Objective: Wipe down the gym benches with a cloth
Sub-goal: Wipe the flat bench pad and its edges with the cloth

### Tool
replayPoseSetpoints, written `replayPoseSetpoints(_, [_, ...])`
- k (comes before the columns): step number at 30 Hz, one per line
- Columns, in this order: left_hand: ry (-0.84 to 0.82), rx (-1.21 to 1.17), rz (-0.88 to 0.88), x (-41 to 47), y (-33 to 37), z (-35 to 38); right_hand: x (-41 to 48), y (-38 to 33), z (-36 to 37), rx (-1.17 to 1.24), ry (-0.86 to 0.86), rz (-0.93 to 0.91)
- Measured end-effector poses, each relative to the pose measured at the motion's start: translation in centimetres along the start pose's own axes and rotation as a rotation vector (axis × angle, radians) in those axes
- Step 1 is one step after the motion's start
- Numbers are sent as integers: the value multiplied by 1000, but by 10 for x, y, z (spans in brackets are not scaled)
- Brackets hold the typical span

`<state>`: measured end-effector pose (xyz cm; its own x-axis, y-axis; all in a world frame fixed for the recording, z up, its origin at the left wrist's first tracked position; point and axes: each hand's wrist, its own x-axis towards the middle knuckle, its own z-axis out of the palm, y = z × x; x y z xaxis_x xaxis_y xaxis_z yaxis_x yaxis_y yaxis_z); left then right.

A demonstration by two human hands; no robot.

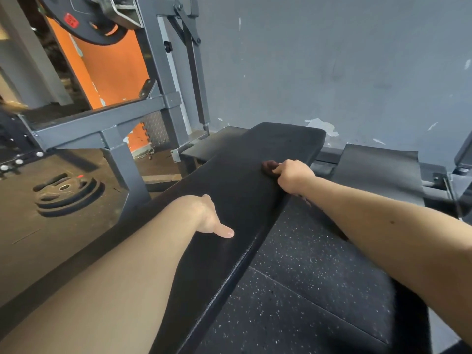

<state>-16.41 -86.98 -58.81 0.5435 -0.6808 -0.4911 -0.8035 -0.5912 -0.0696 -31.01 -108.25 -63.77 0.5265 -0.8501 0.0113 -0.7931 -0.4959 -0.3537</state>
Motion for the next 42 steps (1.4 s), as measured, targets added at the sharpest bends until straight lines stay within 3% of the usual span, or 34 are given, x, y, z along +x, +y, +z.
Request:
replayPoseSetpoints(3, [-14, 10, -5, 3, 1, -3, -11, -21, 13, -69, -10, -46])
replayPoseSetpoints(7, [-57, 144, -8, -1, 13, -20, -44, -43, 33, -113, -67, -310])
replayPoseSetpoints(10, [11, 185, 8, 4, 26, -32, -47, -38, 34, -31, -74, -408])
replayPoseSetpoints(14, [140, 7, 48, 25, 33, -30, -1, -1, 17, -24, -49, -278])
replayPoseSetpoints(17, [142, -44, 65, 39, 31, -24, 27, 7, 8, -7, -26, -114])
replayPoseSetpoints(20, [137, -54, 76, 48, 27, -18, 26, -7, 13, -37, -19, -71])
replayPoseSetpoints(27, [141, 6, 81, 52, 29, -18, -17, -26, 40, -25, -95, -487])
replayPoseSetpoints(30, [146, -18, 81, 52, 29, -21, 4, -6, 28, -2, -65, -417])
replayPoseSetpoints(34, [142, -59, 93, 52, 28, -18, 48, 16, 12, 9, 15, -128])
replayPoseSetpoints(36, [146, -65, 97, 53, 26, -18, 50, 4, 15, 6, 18, -114])
replayPoseSetpoints(42, [147, 6, 91, 57, 28, -24, -5, -44, 38, -25, -85, -512])
